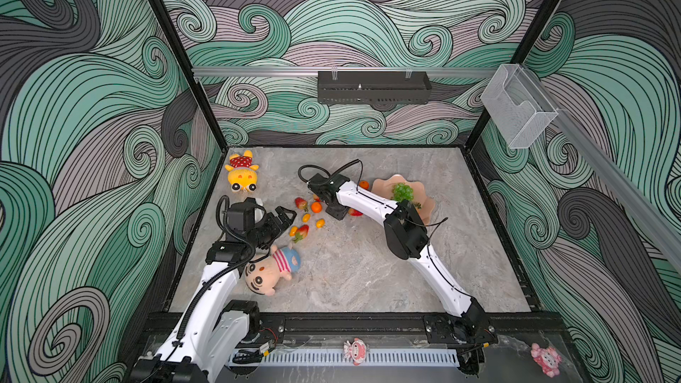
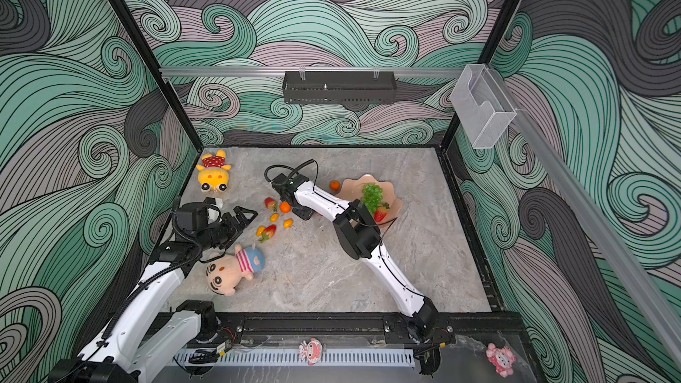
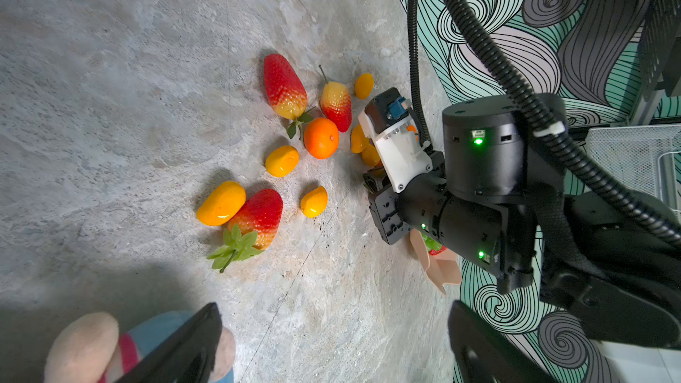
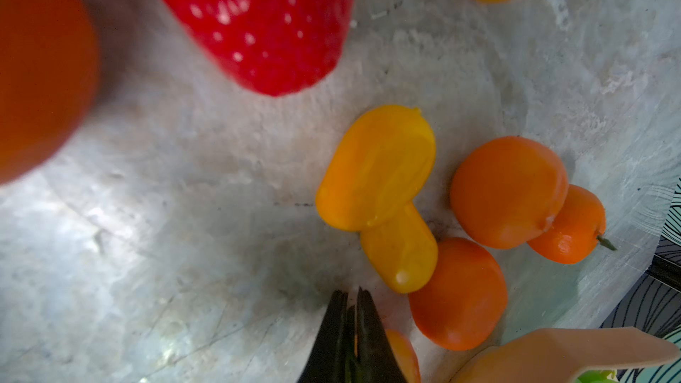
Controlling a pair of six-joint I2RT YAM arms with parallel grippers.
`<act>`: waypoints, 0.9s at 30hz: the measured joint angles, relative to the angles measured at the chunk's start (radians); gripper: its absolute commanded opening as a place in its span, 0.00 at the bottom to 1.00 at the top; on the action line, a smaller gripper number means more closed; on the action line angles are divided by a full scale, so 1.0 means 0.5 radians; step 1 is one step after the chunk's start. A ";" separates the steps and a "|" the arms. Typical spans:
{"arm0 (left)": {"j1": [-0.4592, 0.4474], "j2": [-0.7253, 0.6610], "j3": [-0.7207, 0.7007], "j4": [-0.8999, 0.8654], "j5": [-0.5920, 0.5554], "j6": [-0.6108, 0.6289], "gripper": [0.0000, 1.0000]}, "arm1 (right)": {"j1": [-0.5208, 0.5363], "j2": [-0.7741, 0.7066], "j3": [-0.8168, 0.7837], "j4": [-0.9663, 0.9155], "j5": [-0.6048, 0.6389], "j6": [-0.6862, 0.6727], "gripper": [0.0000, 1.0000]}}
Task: Arrange fruit in a fruit bowl
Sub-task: Pick up the fruit from the center of the table.
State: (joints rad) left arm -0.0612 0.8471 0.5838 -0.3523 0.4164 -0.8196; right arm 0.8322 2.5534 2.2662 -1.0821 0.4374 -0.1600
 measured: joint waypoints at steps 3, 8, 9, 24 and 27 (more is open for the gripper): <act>0.000 0.000 0.000 -0.005 0.001 0.013 0.99 | 0.000 -0.001 0.000 0.000 -0.008 0.014 0.02; 0.000 0.005 0.000 -0.005 0.038 0.041 0.99 | -0.001 -0.019 -0.018 -0.001 -0.072 0.063 0.00; 0.000 0.012 0.000 -0.005 0.053 0.047 0.99 | -0.001 -0.038 -0.035 0.000 -0.093 0.079 0.00; -0.041 0.072 0.000 -0.019 0.203 0.147 0.99 | -0.002 -0.684 -0.587 0.173 -0.406 0.294 0.00; -0.080 0.067 0.000 -0.023 0.211 0.159 0.99 | -0.003 -0.799 -0.729 0.233 -0.456 0.334 0.00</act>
State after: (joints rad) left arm -0.1013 0.8806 0.5838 -0.3637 0.5217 -0.7399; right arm 0.8307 2.1540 1.9015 -0.9653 0.2092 0.0071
